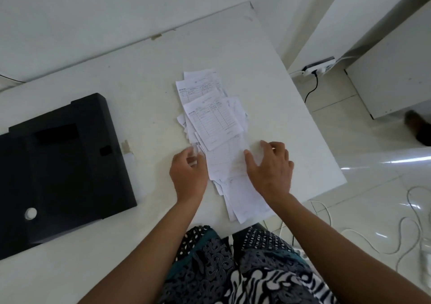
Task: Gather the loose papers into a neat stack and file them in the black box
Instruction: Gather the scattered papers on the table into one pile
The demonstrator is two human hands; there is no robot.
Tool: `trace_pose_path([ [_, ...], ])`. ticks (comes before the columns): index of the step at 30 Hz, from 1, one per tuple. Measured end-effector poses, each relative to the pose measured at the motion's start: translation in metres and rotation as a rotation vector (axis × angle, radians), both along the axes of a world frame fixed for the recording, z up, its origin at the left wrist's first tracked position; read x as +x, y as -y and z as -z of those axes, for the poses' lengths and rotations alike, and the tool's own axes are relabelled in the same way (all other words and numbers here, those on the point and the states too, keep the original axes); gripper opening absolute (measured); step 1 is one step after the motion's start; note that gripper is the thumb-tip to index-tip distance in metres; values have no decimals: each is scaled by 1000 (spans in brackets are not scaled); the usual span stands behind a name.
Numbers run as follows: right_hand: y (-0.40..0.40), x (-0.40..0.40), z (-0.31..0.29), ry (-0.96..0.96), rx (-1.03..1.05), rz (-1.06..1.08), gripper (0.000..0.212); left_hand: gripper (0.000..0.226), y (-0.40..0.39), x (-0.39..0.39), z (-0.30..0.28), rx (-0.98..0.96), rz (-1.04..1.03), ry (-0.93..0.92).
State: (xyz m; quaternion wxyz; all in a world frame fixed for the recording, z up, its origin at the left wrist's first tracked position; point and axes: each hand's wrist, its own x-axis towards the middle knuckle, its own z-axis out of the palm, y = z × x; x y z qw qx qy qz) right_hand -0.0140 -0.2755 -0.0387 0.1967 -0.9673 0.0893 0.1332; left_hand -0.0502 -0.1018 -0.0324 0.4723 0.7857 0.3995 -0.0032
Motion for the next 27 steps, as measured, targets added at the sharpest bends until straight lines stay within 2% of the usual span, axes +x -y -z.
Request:
trace_pose_path([
  [5,-20,-22,1,-23,90,-86,59,19,12,-1,-6,-49,83,-23],
  [10,-9,-23,-5,-55,72,67,68,28,2,-2,-2,-42,33,-46],
  [15,-23,-19,-10,-229,244,67,63,24,11,2,2,-57,43,-62],
  [20,-25,-12,-19,-253,303,119,59,20,7,6,3,-75,45,-84],
  [24,-26,-16,-17,-359,540,256,76,17,7,7,2,-83,-11,-108],
  [27,-17,-22,-16,-433,574,183,86,20,7,8,0,-85,-4,-104],
])
